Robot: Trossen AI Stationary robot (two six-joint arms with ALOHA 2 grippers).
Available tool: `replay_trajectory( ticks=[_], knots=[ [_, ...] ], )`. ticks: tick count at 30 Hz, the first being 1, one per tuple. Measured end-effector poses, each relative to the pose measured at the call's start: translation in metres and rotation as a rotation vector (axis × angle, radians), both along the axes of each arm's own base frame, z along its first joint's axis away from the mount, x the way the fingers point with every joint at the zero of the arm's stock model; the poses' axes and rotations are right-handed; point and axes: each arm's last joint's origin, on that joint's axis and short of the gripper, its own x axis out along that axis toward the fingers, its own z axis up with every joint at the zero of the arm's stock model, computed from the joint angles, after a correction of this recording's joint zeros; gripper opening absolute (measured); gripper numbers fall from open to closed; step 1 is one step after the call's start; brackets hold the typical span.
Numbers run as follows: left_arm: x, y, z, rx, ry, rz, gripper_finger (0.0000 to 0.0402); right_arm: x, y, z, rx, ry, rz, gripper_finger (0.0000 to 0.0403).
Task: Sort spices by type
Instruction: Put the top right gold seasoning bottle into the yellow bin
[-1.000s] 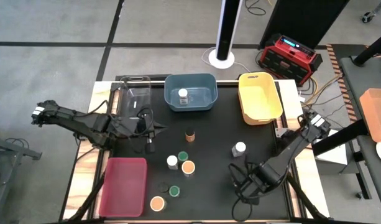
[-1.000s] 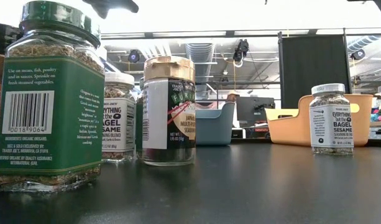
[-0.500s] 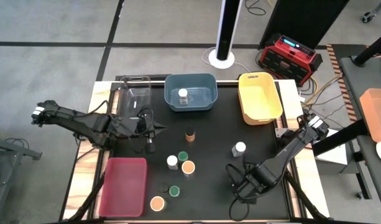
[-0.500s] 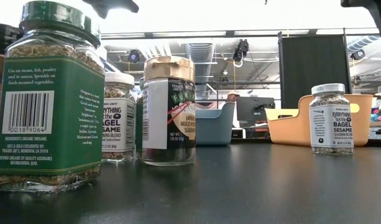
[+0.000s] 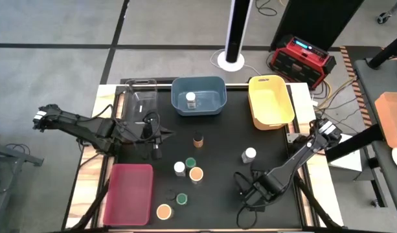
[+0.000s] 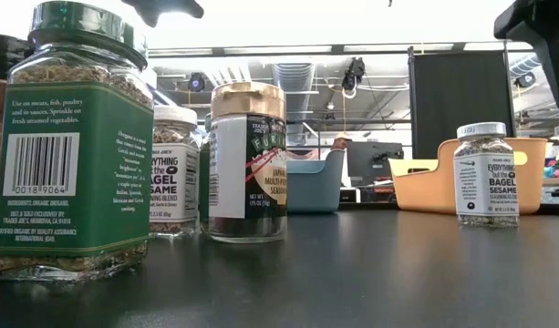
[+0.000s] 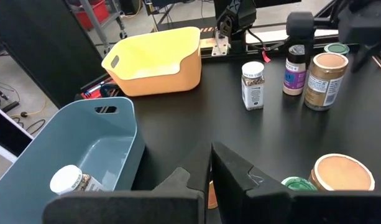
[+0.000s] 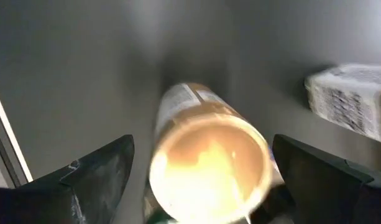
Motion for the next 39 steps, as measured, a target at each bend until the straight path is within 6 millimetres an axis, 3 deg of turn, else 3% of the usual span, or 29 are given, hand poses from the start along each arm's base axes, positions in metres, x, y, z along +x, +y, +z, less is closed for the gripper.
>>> replay_trajectory(
  ticks=[11, 22, 28, 32, 39],
  knots=[
    [0.0, 0.0, 0.0, 0.0, -0.001, 0.0, 0.0, -0.003, -0.003, -0.017, -0.016, 0.02, 0.012, 0.0368],
    [0.0, 0.0, 0.0, 0.002, -0.004, -0.002, 0.0, 0.0, -0.003, -0.018, -0.002, -0.001, 0.027, 0.0269],
    [0.0, 0.0, 0.0, 0.002, -0.003, -0.002, 0.0, 0.0, -0.003, -0.016, 0.001, -0.007, 0.034, 0.0267],
    [0.0, 0.0, 0.0, 0.003, -0.003, -0.002, 0.0, 0.002, -0.004, -0.01, 0.003, -0.033, 0.031, 0.0267],
    [0.0, 0.0, 0.0, 0.003, -0.003, -0.002, 0.0, 0.003, -0.007, 0.017, -0.025, -0.169, 0.051, 0.0267]
  ],
)
